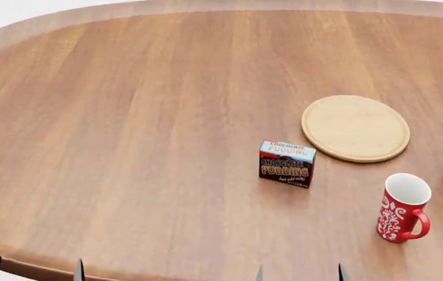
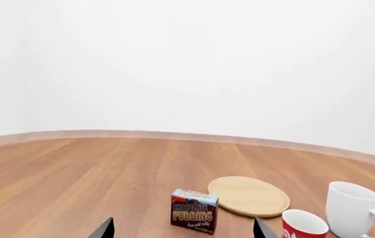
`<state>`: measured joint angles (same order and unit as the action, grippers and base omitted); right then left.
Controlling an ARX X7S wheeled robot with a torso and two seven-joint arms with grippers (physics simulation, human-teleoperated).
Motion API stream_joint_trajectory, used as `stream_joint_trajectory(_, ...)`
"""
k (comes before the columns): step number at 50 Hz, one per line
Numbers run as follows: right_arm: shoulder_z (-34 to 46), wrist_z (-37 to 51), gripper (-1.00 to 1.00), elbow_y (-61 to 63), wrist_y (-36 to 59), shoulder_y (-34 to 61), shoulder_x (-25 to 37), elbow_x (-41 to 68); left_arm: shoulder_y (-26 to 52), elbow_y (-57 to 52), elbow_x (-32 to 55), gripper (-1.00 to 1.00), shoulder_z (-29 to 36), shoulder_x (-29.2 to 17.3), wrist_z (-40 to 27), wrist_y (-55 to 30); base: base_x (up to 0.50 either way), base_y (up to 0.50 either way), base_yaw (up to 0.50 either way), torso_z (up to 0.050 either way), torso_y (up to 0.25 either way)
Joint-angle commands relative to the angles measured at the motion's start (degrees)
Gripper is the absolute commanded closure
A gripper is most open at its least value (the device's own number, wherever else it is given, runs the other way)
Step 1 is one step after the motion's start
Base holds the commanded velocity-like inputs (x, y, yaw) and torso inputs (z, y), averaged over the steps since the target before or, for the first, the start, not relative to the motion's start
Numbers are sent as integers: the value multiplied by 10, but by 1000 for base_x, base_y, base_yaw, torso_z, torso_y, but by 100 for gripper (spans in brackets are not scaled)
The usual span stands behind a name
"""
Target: Put the chocolate pudding to the left of the plate.
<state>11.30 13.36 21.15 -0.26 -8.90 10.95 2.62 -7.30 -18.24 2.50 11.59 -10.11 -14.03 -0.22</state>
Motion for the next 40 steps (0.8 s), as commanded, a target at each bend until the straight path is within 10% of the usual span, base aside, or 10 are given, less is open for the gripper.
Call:
stream_joint_trajectory(1,-1,18,-100,99,-7,-49,15,-15,-56,-121,-28,-100,8,-13,-25,-3,0,0,0,0,0)
stream_joint_trajectory(40,12,28,-100,74,15,-28,22,0,-43,-108,-18,-100,13,-25,-41,-9,161,0,0,0,0)
